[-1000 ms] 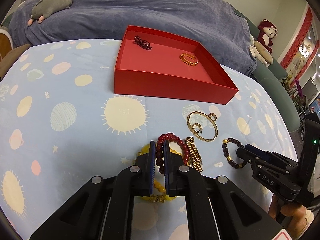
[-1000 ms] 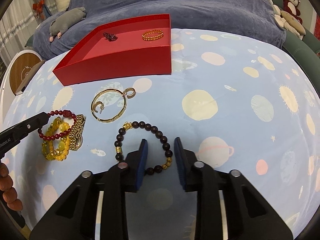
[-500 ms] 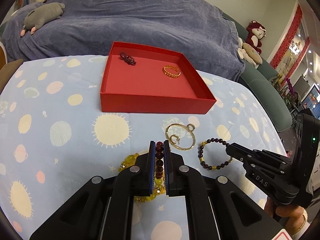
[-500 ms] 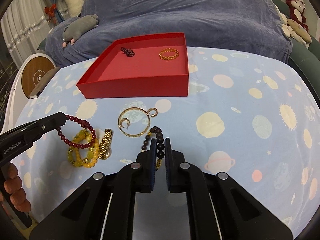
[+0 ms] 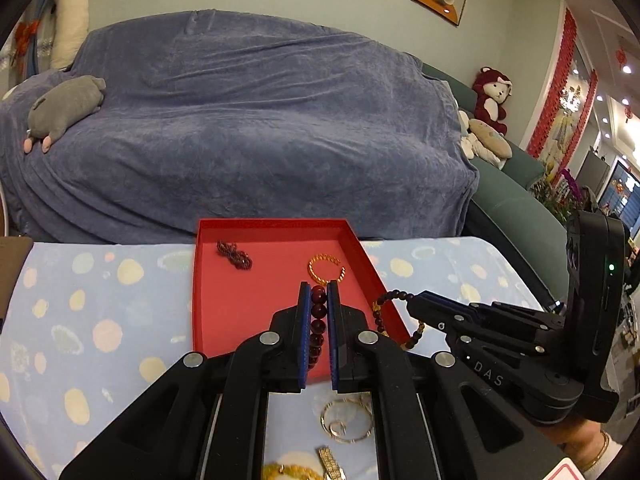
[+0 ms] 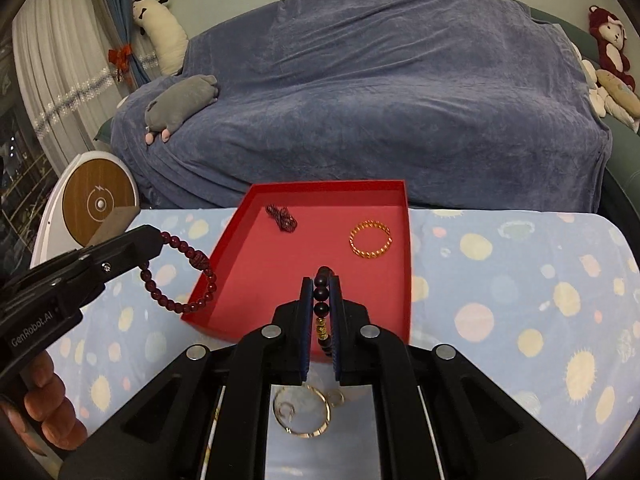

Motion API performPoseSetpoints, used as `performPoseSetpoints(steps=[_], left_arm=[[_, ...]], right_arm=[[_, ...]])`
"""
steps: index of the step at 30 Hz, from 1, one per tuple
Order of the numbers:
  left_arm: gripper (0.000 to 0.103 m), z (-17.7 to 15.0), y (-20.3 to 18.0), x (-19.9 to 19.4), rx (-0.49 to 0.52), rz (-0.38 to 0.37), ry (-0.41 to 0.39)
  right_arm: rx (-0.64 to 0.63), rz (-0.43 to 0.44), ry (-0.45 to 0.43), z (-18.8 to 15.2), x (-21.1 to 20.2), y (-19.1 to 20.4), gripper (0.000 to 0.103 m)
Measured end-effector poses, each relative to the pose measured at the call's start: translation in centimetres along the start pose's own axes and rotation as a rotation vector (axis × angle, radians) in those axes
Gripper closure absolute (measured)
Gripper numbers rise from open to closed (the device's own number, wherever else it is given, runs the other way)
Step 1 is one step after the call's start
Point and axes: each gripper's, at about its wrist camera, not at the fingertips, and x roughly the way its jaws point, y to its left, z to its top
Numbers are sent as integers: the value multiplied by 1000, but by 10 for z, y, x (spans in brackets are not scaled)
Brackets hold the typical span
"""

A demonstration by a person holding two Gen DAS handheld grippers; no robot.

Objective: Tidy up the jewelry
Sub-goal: 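Carry both bead bracelets into the red box and open both tools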

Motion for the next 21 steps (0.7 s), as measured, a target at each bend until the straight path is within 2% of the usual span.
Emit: performPoseSetpoints(steps=[4,8,13,14,15,17,18,19,21], left_arm=[[97,22,21,46,-45,-3,11],[97,25,46,90,-120,10,62],[97,8,73,130,-157,67,143],[97,5,77,135,-161,90,158],[96,1,82,138,-159,109,165],[91,-5,87,137,-155,155,157],[82,-7,90,136,-147,181,154],[67,-8,91,134,-140,209,148],[61,-12,93,130,-125,208,127]], right_arm=[[38,34,12,19,44,-3,95],[80,45,72,20,91,-14,95],[52,-23,144,7,131,-21,94],[34,-54,146,5,133,-21,91],[21,-72,147,2,134,-20,82],[2,-103,133,-2,131,-22,62],[-8,-117,124,-3,130,-25,61],[-21,-133,120,-5,129,-25,61],[-28,-137,115,-8,123,-27,61]])
